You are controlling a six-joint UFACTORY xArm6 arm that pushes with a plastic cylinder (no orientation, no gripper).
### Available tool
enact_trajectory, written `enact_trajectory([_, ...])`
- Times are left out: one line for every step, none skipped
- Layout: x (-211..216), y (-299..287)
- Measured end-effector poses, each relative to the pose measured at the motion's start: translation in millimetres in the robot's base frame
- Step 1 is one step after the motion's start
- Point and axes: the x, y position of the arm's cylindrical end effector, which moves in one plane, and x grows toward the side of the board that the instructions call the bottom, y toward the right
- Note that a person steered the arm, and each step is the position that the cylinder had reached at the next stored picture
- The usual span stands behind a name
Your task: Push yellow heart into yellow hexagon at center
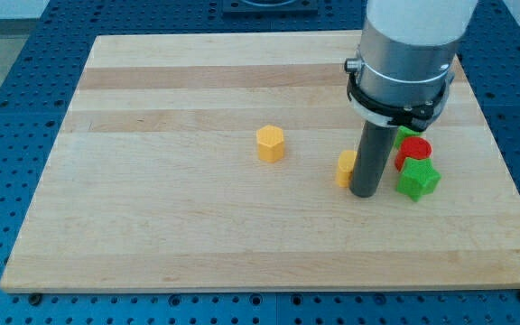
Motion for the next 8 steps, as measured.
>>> enact_trajectory([-8,0])
enact_trajectory([-16,0])
enact_trajectory([-26,0])
enact_trajectory([-37,-2])
enact_trajectory([-42,-10])
enact_trajectory([-48,-20])
enact_trajectory([-58,-24])
enact_trajectory([-67,-24])
